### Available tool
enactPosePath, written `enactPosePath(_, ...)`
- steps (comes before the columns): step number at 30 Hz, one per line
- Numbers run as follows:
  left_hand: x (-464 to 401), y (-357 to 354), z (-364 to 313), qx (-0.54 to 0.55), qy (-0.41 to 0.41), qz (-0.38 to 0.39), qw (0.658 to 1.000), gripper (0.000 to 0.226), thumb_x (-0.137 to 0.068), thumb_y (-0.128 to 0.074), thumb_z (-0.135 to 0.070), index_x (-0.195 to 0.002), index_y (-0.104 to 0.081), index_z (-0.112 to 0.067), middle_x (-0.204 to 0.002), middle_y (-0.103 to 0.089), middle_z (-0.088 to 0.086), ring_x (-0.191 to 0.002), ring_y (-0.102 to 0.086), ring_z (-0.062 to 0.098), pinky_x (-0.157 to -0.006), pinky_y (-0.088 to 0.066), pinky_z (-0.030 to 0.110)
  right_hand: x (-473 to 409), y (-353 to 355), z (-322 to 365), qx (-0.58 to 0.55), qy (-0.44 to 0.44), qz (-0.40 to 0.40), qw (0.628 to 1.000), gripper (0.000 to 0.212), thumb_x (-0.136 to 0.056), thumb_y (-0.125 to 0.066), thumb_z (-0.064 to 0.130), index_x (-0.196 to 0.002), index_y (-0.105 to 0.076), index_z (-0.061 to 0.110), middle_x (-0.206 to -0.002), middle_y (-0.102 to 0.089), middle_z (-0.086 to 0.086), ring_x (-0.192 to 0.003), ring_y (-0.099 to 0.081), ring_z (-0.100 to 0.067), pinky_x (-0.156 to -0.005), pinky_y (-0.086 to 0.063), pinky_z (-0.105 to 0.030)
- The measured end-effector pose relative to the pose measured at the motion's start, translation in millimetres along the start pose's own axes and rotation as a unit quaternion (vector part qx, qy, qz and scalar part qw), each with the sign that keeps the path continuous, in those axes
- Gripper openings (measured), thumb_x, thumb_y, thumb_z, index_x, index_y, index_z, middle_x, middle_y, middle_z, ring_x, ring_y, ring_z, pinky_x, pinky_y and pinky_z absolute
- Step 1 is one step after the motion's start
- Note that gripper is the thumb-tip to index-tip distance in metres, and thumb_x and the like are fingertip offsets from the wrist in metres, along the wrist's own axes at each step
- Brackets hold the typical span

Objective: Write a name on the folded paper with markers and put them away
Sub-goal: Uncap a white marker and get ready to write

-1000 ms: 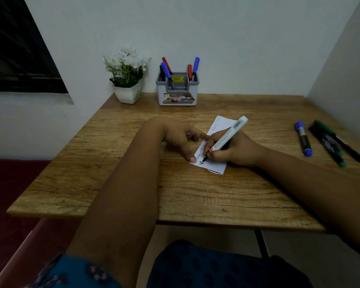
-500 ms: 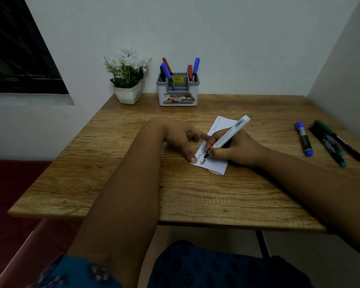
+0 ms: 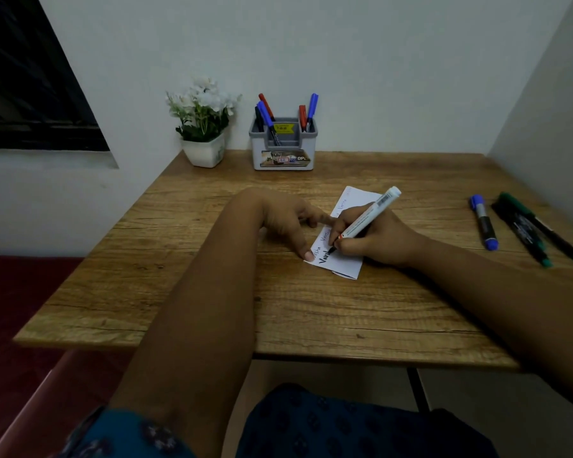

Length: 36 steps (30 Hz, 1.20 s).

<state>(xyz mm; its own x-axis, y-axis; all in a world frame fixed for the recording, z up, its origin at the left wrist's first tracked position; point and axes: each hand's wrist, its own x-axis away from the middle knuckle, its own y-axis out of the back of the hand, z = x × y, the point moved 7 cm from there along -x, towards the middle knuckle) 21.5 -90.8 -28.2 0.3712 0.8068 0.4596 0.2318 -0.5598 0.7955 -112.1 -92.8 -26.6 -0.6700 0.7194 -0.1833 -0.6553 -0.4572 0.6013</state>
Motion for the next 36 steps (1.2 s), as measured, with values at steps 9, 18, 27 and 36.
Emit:
enactPosePath(9, 0, 0, 1, 0.001, 0.0, 0.008, 1.0, 0.086, -0.074, -0.079, -0.038, -0.145, -0.031, -0.046, -0.13, -0.04, -0.009, -0.117, -0.034, 0.011, -0.102, -0.03, 0.034, 1, 8, -6, -0.006, -0.034, -0.037, 0.999, 0.007, -0.082, -0.072, 0.01, -0.084, -0.075, 0.016, -0.089, -0.074, -0.002, -0.089, -0.069, -0.013, -0.081, -0.059, -0.039)
enactPosePath(18, 0, 0, -1, -0.007, -0.003, 0.012, 1.0, 0.085, -0.075, -0.078, -0.036, -0.145, -0.031, -0.043, -0.132, -0.04, -0.008, -0.116, -0.035, 0.012, -0.099, -0.03, 0.032, 1, 6, -4, 0.006, -0.038, -0.027, 0.999, 0.006, -0.082, -0.072, 0.012, -0.086, -0.075, 0.015, -0.091, -0.074, -0.001, -0.088, -0.068, -0.011, -0.079, -0.058, -0.033)
enactPosePath(27, 1, 11, 8, 0.13, 0.005, -0.085, 0.988, 0.071, -0.082, -0.074, -0.032, -0.143, -0.039, -0.039, -0.118, -0.047, -0.005, -0.113, -0.045, 0.014, -0.102, -0.037, 0.034, 1, 30, -8, -0.237, -0.061, -0.19, 0.951, 0.006, -0.088, -0.066, 0.007, -0.092, -0.064, 0.002, -0.072, -0.064, -0.014, -0.054, -0.052, -0.013, -0.049, -0.042, -0.023)
enactPosePath(36, 0, 42, -1, 0.811, -0.158, -0.204, 0.524, 0.024, -0.102, -0.031, -0.003, -0.11, -0.051, 0.008, -0.104, -0.062, 0.025, -0.117, -0.058, 0.036, -0.096, -0.05, 0.041, 16, 42, 30, -0.219, 0.071, -0.236, 0.944, 0.032, -0.094, -0.059, 0.038, -0.1, -0.068, 0.009, -0.091, -0.071, -0.017, -0.08, -0.068, -0.024, -0.072, -0.053, -0.033)
